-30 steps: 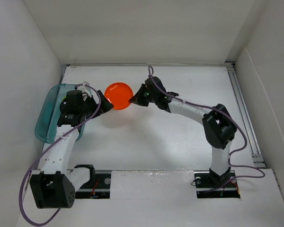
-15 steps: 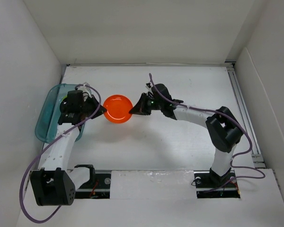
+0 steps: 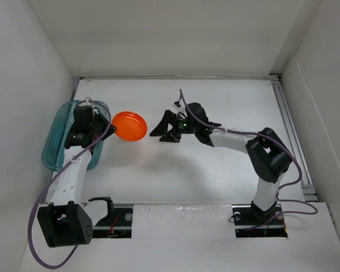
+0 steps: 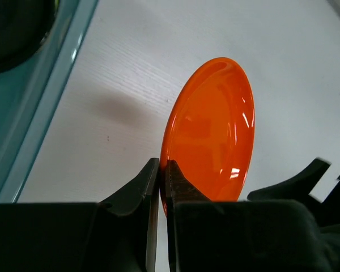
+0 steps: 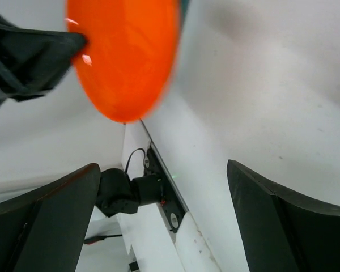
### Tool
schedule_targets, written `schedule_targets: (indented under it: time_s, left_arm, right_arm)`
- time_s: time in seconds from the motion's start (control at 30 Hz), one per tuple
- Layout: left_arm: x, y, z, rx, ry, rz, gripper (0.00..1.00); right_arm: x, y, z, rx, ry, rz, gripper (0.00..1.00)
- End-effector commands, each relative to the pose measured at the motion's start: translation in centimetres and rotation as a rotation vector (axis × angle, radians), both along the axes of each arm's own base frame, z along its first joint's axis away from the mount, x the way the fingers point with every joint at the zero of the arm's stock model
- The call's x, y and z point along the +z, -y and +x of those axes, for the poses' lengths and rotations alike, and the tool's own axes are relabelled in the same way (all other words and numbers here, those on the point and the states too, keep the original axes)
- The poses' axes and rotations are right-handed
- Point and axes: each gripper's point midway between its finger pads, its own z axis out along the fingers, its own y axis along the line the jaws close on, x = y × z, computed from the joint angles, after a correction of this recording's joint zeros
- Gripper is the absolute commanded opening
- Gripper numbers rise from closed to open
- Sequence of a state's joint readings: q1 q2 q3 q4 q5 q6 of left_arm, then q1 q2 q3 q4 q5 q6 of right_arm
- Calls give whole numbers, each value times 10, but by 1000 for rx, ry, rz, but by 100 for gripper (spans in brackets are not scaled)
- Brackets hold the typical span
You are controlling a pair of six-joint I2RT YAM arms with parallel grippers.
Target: Place the plates into the plastic bin on the countertop
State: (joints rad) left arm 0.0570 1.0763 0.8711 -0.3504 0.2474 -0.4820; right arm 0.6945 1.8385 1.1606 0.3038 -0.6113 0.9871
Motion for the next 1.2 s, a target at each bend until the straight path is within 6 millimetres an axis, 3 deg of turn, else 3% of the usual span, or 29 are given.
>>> schedule_targets:
  time_s: [0.0, 0.13, 0.3, 0.47, 0.53, 0.6, 0.73, 0.83, 0.87, 0.9, 1.0, 1.13, 1.17]
  left_arm:
    - [52, -29, 22, 205, 112, -5, 0]
    - [55, -73, 32, 391, 113, -63, 0]
    - [40, -154, 28, 704, 38, 10, 0]
    - [24, -192, 32, 795, -22, 8, 0]
    - [6, -206, 30, 834, -71, -13, 0]
    - [-11, -215, 32, 846, -111, -37, 0]
    - [-27, -224, 41, 808, -120, -126, 0]
    - [-28, -227, 45, 807, -124, -127, 0]
    - [-15, -231, 52, 806, -90, -121, 0]
    - [-17, -232, 53, 807, -105, -124, 1]
    - [-13, -231, 58, 773, -97, -121, 31]
    - [-5, -222, 63, 716, -60, -121, 56]
    - [0, -216, 65, 694, -48, -128, 58]
  right_arm:
    - [-3, 14, 7, -18, 48, 16, 99]
    - [-30, 26, 0, -22, 12, -30, 99]
    - [-47, 39, -16, -11, 3, -67, 99]
    - [-55, 48, -28, 4, 3, -80, 99]
    - [-58, 49, -31, 13, 0, -77, 99]
    - [-56, 50, -33, 12, 7, -72, 99]
    - [-50, 49, -36, 31, 20, -51, 99]
    - [-48, 48, -37, 39, 27, -41, 99]
    - [-46, 47, -36, 39, 35, -34, 99]
    - [-46, 50, -32, 30, 35, -35, 99]
    - [-44, 49, -33, 38, 42, -25, 99]
    - [-48, 53, -32, 29, 34, -31, 99]
    - [-48, 53, -32, 29, 34, -31, 99]
